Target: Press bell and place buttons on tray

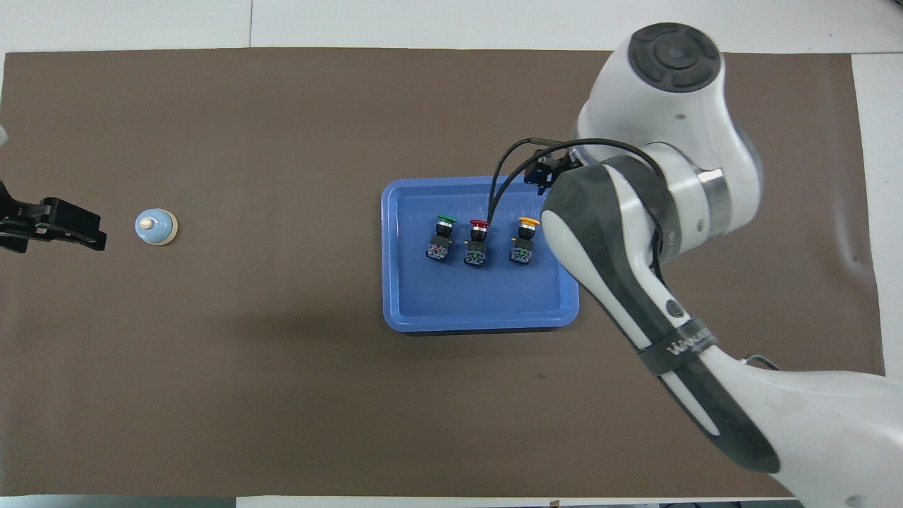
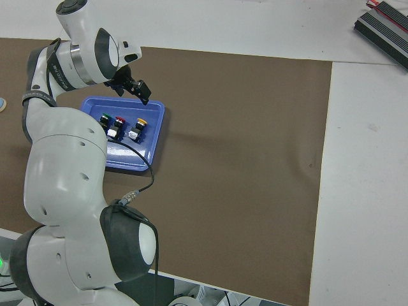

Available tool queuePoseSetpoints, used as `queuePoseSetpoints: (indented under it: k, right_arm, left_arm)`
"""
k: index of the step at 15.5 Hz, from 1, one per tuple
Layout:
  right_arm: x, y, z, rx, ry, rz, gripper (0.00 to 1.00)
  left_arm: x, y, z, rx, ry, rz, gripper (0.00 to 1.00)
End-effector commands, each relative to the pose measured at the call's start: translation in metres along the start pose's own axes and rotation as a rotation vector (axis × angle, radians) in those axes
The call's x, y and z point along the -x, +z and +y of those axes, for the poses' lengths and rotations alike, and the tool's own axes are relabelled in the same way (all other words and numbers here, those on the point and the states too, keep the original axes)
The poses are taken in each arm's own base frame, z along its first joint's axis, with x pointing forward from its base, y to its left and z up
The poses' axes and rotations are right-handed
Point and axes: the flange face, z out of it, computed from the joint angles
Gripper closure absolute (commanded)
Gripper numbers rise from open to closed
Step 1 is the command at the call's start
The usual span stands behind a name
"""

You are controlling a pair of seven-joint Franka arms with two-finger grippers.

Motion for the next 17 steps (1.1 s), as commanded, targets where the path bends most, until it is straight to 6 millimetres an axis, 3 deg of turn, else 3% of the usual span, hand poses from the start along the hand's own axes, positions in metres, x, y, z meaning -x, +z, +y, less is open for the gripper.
queuePoseSetpoints:
  k: [1, 4, 7, 10, 13, 14, 17]
  right_arm:
    - [-0.004, -0.027, 0.066, -0.014, -0.140, -0.041, 0.00]
    - [-0.002, -0.057, 0.128, -0.017, -0.219, -0.065, 0.00]
    - [0.011, -0.091, 0.165, -0.024, -0.290, -0.047, 0.00]
    - [0.047, -0.135, 0.186, -0.022, -0.288, -0.034, 0.00]
    - [0.075, -0.150, 0.199, -0.022, -0.274, -0.045, 0.00]
    - [0.075, -0.150, 0.200, -0.021, -0.274, -0.047, 0.00]
    - [0.072, -0.145, 0.196, -0.022, -0.273, -0.030, 0.00]
  left_arm:
    - [0.007, -0.003, -0.001, 0.002, -0.011, 0.015, 0.00]
    - [0.007, -0.003, 0.000, 0.001, -0.014, 0.015, 0.00]
    - [0.006, -0.003, 0.005, 0.001, 0.000, 0.018, 0.00]
    - [0.000, -0.004, 0.003, -0.002, 0.004, 0.066, 0.04]
    - [-0.004, 0.001, -0.002, -0.001, -0.008, 0.094, 0.91]
    - [-0.004, 0.002, -0.003, -0.001, -0.013, 0.095, 1.00]
    - [-0.012, 0.022, -0.018, -0.006, -0.034, 0.095, 1.00]
